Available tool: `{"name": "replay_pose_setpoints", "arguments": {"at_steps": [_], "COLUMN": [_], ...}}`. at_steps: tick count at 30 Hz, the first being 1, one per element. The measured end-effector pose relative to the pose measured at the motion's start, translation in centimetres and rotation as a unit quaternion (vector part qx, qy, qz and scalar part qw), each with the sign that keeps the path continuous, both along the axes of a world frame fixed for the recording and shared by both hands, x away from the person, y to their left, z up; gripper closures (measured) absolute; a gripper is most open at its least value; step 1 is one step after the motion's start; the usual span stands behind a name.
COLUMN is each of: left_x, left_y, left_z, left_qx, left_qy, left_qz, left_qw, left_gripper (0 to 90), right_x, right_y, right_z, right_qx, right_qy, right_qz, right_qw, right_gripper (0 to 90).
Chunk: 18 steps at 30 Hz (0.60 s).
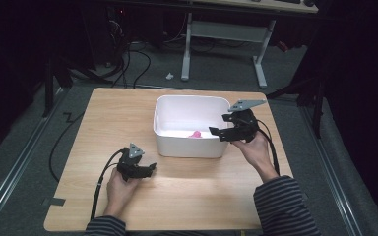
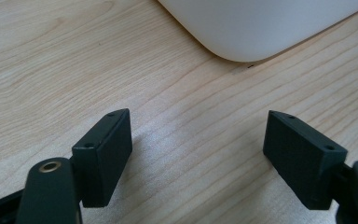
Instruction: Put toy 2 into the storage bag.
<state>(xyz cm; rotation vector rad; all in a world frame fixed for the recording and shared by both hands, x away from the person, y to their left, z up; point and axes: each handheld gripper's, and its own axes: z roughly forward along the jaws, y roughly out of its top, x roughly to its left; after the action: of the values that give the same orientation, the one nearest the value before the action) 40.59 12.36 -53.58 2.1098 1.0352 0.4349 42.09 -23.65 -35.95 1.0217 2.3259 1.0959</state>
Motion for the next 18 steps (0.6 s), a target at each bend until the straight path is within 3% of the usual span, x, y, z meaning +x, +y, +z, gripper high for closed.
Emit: {"name": "replay_pose_setpoints", "arguments": {"at_steps": [5, 10, 18], "left_x": [0.0, 0.0, 0.0], "left_y": [0.0, 0.0, 0.0], "left_z": [0.0, 0.0, 0.0], "left_qx": [0.000, 0.000, 0.001], "left_qy": [0.000, 0.000, -0.001], "left_qz": [0.000, 0.001, 0.001], "left_qw": [1.0000, 1.0000, 1.0000], "left_gripper": [24.0, 24.0, 24.0], "right_x": [-1.7, -3.1, -5.5], "right_y": [-2.6, -4.8, -7.8], "right_z": [0.4, 0.6, -0.4], "right_qx": [0.019, 0.028, 0.042], "right_qy": [-0.024, -0.031, -0.044], "right_qz": [-0.023, -0.045, -0.083], "right_qw": [0.9993, 0.9981, 0.9947], "right_gripper": [31.7, 32.0, 33.3]}}
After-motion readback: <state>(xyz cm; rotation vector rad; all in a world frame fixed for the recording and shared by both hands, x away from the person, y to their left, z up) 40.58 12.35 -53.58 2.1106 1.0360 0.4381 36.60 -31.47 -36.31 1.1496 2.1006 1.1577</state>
